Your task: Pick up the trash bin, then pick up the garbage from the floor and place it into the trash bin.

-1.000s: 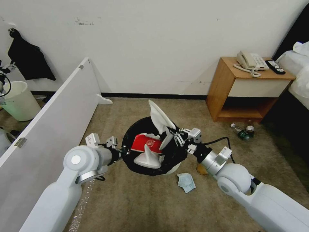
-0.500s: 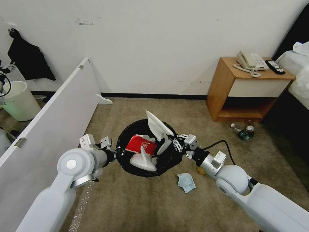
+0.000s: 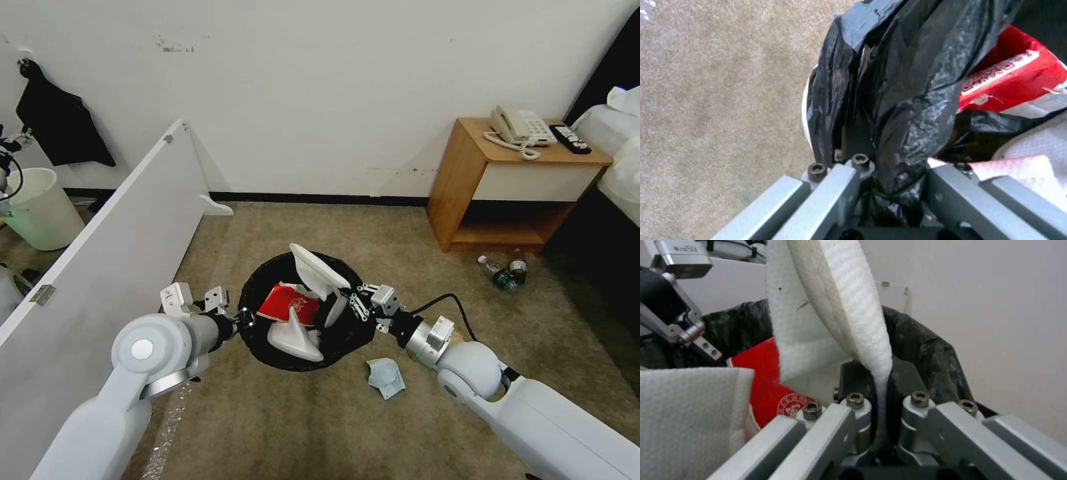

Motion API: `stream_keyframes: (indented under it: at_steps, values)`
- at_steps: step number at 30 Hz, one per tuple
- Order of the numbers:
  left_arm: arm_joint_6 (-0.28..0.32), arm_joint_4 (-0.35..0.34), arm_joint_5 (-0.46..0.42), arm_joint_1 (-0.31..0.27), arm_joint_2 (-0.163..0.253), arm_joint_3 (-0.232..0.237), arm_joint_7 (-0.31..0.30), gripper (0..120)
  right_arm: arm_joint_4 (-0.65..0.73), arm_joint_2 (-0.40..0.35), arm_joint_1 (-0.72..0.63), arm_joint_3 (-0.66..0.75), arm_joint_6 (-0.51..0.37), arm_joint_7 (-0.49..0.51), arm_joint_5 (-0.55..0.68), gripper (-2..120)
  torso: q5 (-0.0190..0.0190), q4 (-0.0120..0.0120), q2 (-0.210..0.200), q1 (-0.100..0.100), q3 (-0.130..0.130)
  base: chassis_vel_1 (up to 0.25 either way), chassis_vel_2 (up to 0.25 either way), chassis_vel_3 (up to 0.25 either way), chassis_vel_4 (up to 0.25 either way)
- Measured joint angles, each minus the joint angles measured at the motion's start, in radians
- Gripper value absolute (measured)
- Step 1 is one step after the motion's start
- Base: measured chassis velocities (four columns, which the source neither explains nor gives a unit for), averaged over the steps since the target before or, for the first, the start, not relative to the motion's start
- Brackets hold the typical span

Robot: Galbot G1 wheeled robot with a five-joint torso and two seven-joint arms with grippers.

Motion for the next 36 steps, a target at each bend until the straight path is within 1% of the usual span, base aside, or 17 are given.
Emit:
stream_keyframes:
  at_steps: [15,16,18,19,35,36]
  values:
    - [-0.001,-0.004,-0.013,0.013,-0.011,-0.007,0.001,0,-0.017,0.015,0.006,-0.014,0.016,-0.025,-0.007,3,0.0000,0.0000,0.000,0.000,0.000,0.000,0.000,0.000,0.000]
    - [0.000,-0.006,-0.019,0.014,-0.014,-0.003,0.015,0,-0.016,0.020,0.008,-0.028,0.016,-0.032,-0.009,3,0.0001,0.0004,0.000,0.000,0.000,0.000,0.000,0.000,0.000]
    - [0.001,-0.008,-0.023,0.014,-0.015,-0.004,0.020,0,-0.020,0.024,0.010,-0.033,0.016,-0.035,-0.010,3,-0.0004,0.0001,0.000,0.000,0.000,0.000,0.000,0.000,0.000]
    - [0.001,-0.008,-0.023,0.013,-0.015,-0.006,0.020,0,-0.021,0.028,0.010,-0.037,0.016,-0.035,-0.009,3,0.0002,0.0000,0.000,0.000,0.000,0.000,0.000,0.000,0.000]
    - [0.000,-0.008,-0.026,0.014,-0.022,-0.021,0.020,0,-0.054,0.056,0.018,-0.064,0.018,-0.046,0.006,3,0.0000,0.0001,0.000,0.000,0.000,0.000,0.000,0.000,0.000]
    - [0.000,-0.005,-0.028,0.014,-0.022,-0.023,0.020,0,-0.063,0.061,0.022,-0.065,0.018,-0.047,0.006,7,0.0000,0.0001,0.000,0.000,0.000,0.000,0.000,0.000,0.000]
